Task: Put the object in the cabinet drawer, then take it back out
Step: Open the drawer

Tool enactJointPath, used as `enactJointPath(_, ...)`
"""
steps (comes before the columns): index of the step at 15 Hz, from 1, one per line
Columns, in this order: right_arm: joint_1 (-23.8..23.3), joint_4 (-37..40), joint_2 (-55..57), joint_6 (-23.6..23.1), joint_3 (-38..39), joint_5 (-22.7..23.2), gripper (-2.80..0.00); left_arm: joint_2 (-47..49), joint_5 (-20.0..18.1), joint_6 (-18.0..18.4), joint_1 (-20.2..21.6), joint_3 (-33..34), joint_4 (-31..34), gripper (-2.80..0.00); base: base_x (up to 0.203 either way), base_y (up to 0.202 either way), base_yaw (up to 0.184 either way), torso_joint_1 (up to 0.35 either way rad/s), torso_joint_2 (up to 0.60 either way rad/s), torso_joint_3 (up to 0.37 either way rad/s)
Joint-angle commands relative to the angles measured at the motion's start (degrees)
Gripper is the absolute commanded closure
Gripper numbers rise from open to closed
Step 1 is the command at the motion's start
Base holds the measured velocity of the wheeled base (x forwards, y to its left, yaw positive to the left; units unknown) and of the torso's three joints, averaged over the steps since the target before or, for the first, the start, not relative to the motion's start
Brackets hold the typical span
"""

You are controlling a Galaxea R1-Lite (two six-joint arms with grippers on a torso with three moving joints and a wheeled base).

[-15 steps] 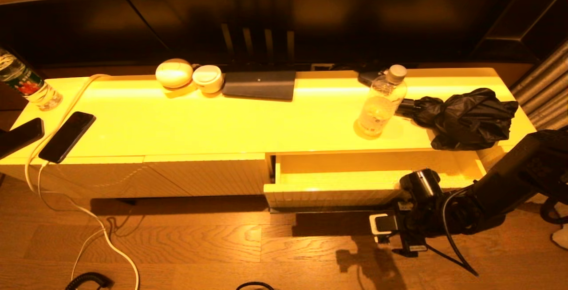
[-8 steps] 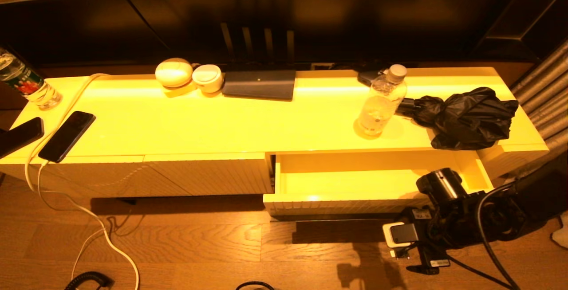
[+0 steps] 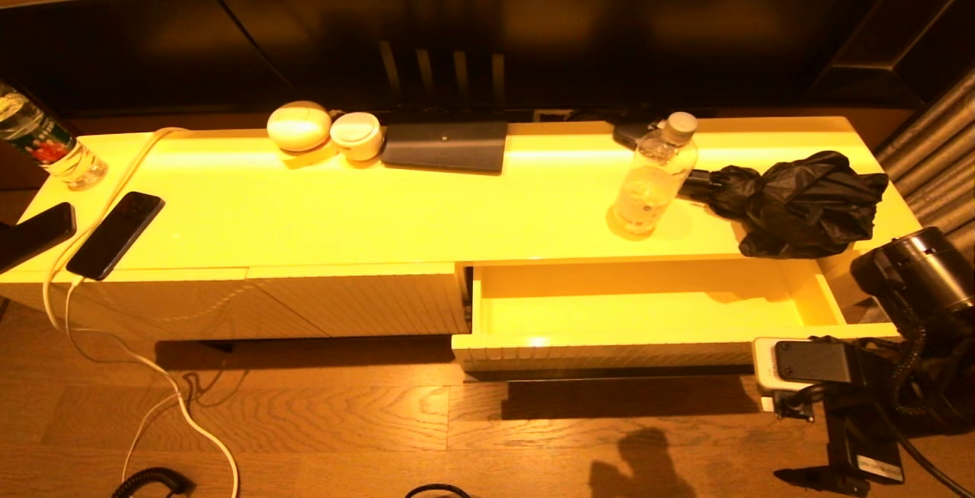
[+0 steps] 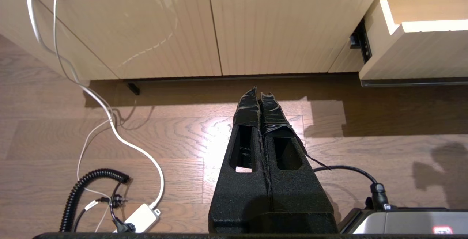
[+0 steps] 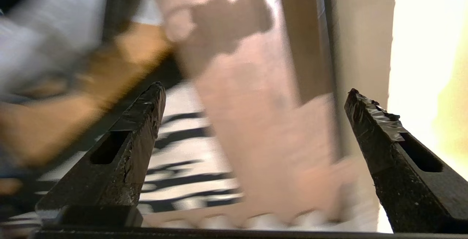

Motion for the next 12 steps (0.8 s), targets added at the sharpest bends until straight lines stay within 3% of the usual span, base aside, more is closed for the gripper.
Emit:
enactJointPath(1,0.4,0.8,-3.9,5.8,-1.0,0.0,-2.80,0.0,0.0,0.0,0.0,0.1,0.0,0.00,0.000,0.000,0.000,0.000,0.00,0.000)
enactJointPath(2,0.6,0.9,-3.6,8.1,-1.5,0.0,-2.80,0.0,0.0,0.0,0.0,0.1,0.0,0.00,0.000,0.000,0.000,0.000,0.00,0.000)
enactJointPath(5,3.1,1.0,-0.2,23.0,-5.2,0.0,-2.80,0.0,0.0,0.0,0.0,0.1,0.0,0.00,0.000,0.000,0.000,0.000,0.00,0.000)
enactJointPath(9,9.3,0.9,8.9,48.9,-13.6,-0.7,-2.80,0.0,0.0,0.0,0.0,0.1,0.0,0.00,0.000,0.000,0.000,0.000,0.00,0.000)
enactJointPath(10,10.6,0.8,11.0,53.3,-15.3,-1.2,0.00,0.0,0.0,0.0,0.0,0.1,0.0,0.00,0.000,0.000,0.000,0.000,0.00,0.000)
enactJointPath(12,12.2,0.7,14.5,61.8,-20.1,-3.3,0.00,0.0,0.0,0.0,0.0,0.1,0.0,0.00,0.000,0.000,0.000,0.000,0.00,0.000)
